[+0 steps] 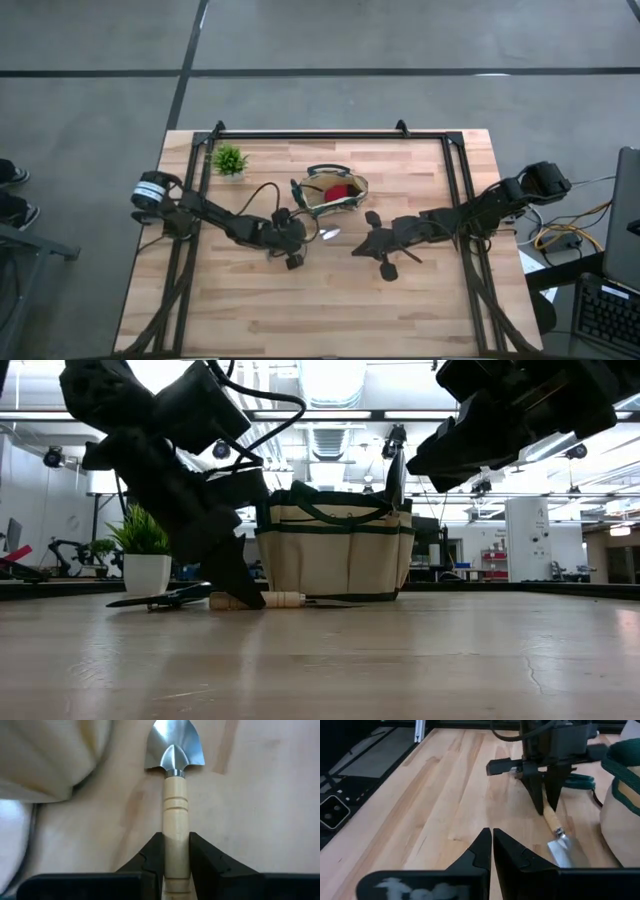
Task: Pick & Place Garden tools in Gardening bag
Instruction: Put the brown trowel into the green bag
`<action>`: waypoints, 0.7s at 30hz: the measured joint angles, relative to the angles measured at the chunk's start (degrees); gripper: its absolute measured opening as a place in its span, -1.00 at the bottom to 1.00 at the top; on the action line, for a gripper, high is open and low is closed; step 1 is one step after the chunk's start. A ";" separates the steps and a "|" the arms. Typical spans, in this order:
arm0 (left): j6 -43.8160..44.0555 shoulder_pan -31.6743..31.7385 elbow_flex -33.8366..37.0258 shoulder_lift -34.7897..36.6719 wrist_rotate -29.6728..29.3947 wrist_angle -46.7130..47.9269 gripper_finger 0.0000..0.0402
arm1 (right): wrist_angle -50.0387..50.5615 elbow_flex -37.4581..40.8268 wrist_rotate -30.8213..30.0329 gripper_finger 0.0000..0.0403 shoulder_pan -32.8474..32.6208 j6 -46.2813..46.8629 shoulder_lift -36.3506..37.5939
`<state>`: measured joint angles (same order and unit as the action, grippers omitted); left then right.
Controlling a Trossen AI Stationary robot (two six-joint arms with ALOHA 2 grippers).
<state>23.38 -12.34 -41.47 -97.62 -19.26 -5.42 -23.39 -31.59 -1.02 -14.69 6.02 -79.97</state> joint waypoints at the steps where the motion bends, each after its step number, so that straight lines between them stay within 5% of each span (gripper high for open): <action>1: -0.20 0.00 0.04 0.28 1.36 -0.78 -0.67 | -0.10 0.00 0.00 -0.94 -0.21 -0.18 0.13; 14: -1.96 -1.69 0.49 2.95 21.98 -21.59 -0.67 | -5.15 -0.04 -0.50 -0.94 -8.06 -10.93 7.96; 21: -2.71 -2.35 0.50 3.36 33.04 -42.68 -0.67 | -7.93 -0.04 -0.63 -0.94 -10.32 -15.31 15.63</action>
<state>20.67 -14.69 -40.97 -94.26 13.78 -48.09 -31.32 -31.64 -1.65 -25.02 -9.29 -64.34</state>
